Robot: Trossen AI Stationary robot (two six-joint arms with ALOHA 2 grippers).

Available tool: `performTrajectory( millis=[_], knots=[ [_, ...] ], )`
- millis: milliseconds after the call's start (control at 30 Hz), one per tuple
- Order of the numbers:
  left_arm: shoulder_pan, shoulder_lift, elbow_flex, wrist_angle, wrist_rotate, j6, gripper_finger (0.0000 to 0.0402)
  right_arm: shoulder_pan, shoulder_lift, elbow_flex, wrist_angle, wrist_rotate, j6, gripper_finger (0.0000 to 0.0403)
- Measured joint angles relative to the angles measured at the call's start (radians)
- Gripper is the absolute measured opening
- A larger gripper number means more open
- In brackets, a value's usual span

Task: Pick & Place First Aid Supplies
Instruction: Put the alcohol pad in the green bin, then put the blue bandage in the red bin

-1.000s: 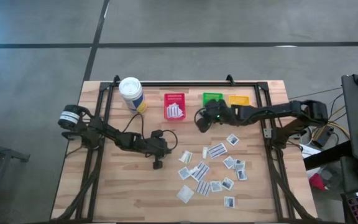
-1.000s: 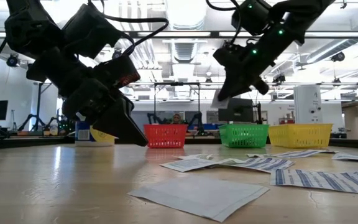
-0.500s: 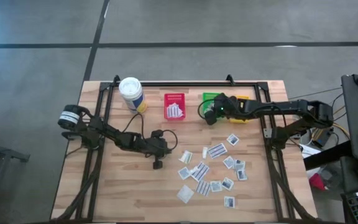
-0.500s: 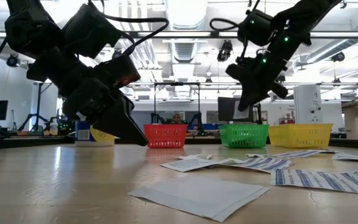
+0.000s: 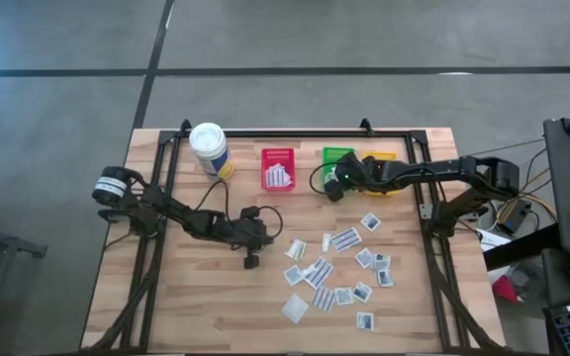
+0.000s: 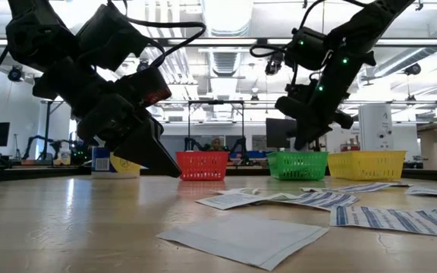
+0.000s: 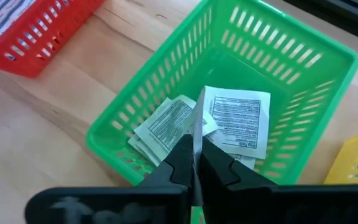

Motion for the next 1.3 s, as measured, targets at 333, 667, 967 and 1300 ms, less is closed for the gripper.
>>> performTrajectory(
  millis=[333, 667, 967, 1300],
  knots=[
    [0.000, 0.000, 0.000, 0.009, 0.008, 0.019, 0.0030, -0.024, 0.000, 0.000, 0.002, 0.001, 0.000, 0.0064],
    [0.000, 0.000, 0.006, 0.018, 0.014, 0.047, 0.0030, -0.065, -0.091, 0.008, -0.069, -0.080, -0.025, 0.0124],
    [0.000, 0.000, 0.010, 0.018, 0.014, 0.041, 0.0030, 0.061, -0.203, 0.008, -0.150, -0.210, 0.076, 0.0115],
    [0.000, 0.000, 0.047, 0.021, 0.015, 0.046, 0.0030, 0.356, -0.192, 0.007, -0.161, -0.190, 0.163, 0.0090]
  ],
)
